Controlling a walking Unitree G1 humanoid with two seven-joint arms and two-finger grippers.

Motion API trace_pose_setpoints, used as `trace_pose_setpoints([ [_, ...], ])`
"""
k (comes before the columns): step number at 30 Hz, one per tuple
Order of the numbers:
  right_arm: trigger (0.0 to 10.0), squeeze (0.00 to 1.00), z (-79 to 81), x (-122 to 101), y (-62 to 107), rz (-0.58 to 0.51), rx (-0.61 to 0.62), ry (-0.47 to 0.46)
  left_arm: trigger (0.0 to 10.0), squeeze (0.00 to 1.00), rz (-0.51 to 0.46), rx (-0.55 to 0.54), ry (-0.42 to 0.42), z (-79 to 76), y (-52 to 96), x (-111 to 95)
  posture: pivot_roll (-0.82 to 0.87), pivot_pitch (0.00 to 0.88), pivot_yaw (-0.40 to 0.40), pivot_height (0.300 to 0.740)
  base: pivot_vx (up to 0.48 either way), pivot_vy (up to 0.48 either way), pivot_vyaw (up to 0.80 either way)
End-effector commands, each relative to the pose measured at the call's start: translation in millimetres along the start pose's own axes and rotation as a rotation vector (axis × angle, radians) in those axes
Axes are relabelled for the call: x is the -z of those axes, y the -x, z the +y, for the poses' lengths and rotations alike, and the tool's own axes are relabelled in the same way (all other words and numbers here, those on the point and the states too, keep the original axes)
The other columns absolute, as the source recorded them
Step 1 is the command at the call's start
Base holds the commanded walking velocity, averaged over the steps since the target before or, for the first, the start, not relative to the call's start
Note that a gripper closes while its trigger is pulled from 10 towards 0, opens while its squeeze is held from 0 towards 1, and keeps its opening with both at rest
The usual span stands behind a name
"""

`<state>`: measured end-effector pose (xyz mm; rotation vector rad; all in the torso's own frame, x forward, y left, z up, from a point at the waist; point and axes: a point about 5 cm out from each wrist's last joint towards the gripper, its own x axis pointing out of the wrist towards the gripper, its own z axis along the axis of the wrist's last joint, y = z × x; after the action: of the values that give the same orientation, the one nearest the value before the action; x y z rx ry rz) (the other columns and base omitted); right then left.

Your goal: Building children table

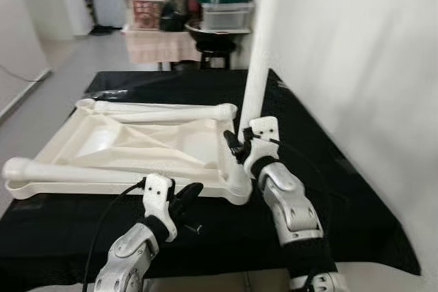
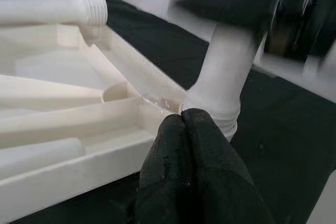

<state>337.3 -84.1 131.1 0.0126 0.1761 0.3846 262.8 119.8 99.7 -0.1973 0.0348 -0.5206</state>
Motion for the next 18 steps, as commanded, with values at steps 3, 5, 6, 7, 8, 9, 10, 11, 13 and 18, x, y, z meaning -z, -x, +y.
trace_pose_setpoints([
  [3, 10.0, 1.0, 5.6, -29.3, -9.0, -0.109, -0.383, 0.014, 10.0, 0.0, 0.013, -0.014, -0.003, 2.0, 0.1, 1.4, 0.06, 0.0, -0.034, 0.74, 0.0, 0.0, 0.0],
  [5, 10.0, 0.1, 1.5, -33.1, -10.1, -0.107, -0.434, 0.024, 10.0, 0.0, 0.013, -0.013, -0.002, 1.9, -0.1, 1.4, 0.06, 0.0, -0.035, 0.74, 0.0, 0.0, 0.0],
  [6, 10.0, 0.1, -1.0, -35.3, -10.7, -0.103, -0.469, 0.029, 10.0, 0.0, 0.013, -0.012, -0.001, 1.9, -0.1, 1.3, 0.06, 0.0, -0.035, 0.74, 0.0, 0.0, 0.0],
  [7, 10.0, 0.0, -3.8, -34.9, -12.5, -0.08, -0.505, 0.049, 10.0, 0.0, 0.013, -0.011, 0.0, 2.1, -0.4, 1.4, 0.06, 0.0, -0.04, 0.74, 0.0, 0.0, 0.0],
  [8, 10.0, 0.0, -5.9, -33.4, -14.3, -0.049, -0.557, 0.072, 10.0, 0.0, 0.013, -0.01, 0.002, 2.2, -0.8, 1.4, 0.06, 0.0, -0.04, 0.74, 0.0, 0.0, 0.0],
  [9, 10.0, 0.0, -5.7, -32.6, -14.8, -0.042, -0.598, 0.097, 10.0, 0.0, 0.013, -0.01, 0.003, 2.2, -1.0, 1.5, 0.06, 0.0, -0.041, 0.74, 0.0, 0.0, 0.0],
  [10, 10.0, 0.0, -5.7, -32.6, -14.8, -0.042, -0.598, 0.097, 10.0, 0.0, 0.013, -0.01, 0.003, 2.2, -1.0, 1.5, 0.06, 0.0, -0.041, 0.74, 0.0, 0.0, 0.0],
  [11, 10.0, 0.0, -5.0, -30.4, -15.4, -0.011, -0.694, 0.113, 10.0, 0.0, 0.013, -0.01, 0.003, 2.2, -1.4, 1.5, 0.07, 0.0, -0.044, 0.74, 0.0, 0.0, 0.0],
  [13, 10.0, 0.0, -6.2, -29.8, -16.9, 0.012, -0.732, 0.135, 10.0, 0.0, 0.013, -0.011, 0.003, 2.2, -1.6, 1.5, 0.07, 0.0, -0.044, 0.74, 0.0, 0.0, 0.0],
  [18, 6.7, 0.0, -12.0, -34.4, -21.9, 0.033, -0.729, 0.143, 10.0, 0.0, 0.013, -0.013, 0.002, 1.7, -2.6, 1.9, 0.08, 0.0, -0.052, 0.74, 0.0, 0.0, 0.0],
])
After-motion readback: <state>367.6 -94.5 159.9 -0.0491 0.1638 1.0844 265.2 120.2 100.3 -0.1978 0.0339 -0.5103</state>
